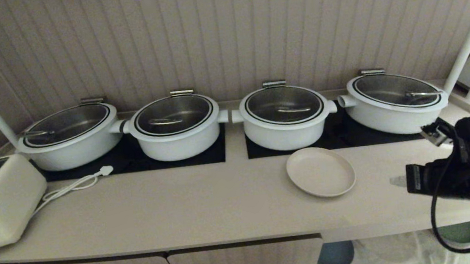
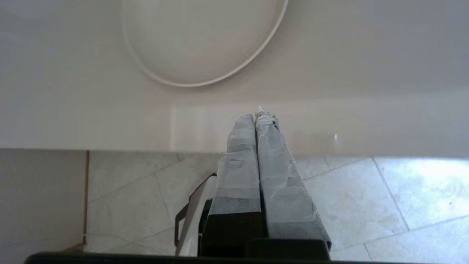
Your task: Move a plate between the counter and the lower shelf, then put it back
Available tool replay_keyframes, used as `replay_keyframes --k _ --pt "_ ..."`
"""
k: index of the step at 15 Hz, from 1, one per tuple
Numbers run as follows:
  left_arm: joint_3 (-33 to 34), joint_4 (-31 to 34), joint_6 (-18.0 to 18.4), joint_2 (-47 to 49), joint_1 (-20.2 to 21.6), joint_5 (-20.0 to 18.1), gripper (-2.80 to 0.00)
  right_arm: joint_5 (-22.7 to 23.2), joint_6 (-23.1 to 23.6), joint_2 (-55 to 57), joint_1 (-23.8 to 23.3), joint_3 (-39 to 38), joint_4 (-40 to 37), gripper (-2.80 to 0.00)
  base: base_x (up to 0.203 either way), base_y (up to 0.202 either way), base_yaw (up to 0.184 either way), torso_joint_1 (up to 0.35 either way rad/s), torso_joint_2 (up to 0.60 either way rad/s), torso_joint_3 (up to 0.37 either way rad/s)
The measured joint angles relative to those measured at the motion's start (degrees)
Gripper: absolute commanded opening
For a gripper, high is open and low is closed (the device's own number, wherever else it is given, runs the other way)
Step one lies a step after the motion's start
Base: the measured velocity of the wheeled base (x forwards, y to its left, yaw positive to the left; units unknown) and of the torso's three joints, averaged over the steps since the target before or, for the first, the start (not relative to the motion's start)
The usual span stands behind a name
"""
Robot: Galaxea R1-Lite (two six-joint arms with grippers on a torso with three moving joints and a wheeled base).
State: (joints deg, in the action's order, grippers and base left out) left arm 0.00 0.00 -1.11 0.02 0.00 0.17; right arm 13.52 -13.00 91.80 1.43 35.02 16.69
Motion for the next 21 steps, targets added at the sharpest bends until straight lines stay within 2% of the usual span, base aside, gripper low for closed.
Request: replay_keyframes --k 4,7,13,15,18,21 --pt "0.0 0.02 -0.02 0.0 0.0 -0.02 -2.8 -0.66 4.72 -7.43 -0.11 -3.73 0.34 -2.8 0.0 0.0 0.0 0.0 0.0 0.0" --pt "0.0 0.0 -0.02 0.0 0.0 -0.04 -2.8 -2.46 9.2 -13.6 -0.11 -10.47 2.77 -2.8 0.0 0.0 0.0 0.0 0.0 0.0" --pt "0.0 0.0 0.0 0.0 0.0 0.0 -2.8 -4.13 15.37 -26.67 -0.06 -31.81 17.94 -2.8 0.0 0.0 0.0 0.0 0.0 0.0" --pt "0.0 0.0 -0.02 0.0 0.0 -0.02 -2.8 -4.23 15.59 -30.08 -0.17 -34.19 20.63 -2.8 0.0 0.0 0.0 0.0 0.0 0.0" --pt "0.0 0.0 0.0 0.0 0.0 -0.03 -2.8 -4.24 15.62 -35.23 -0.59 -34.86 19.64 -2.8 0.0 0.0 0.0 0.0 0.0 0.0" --pt "0.0 0.0 -0.02 0.0 0.0 -0.03 -2.8 -4.69 14.52 -43.68 -1.1 -35.0 13.8 -2.8 0.0 0.0 0.0 0.0 0.0 0.0"
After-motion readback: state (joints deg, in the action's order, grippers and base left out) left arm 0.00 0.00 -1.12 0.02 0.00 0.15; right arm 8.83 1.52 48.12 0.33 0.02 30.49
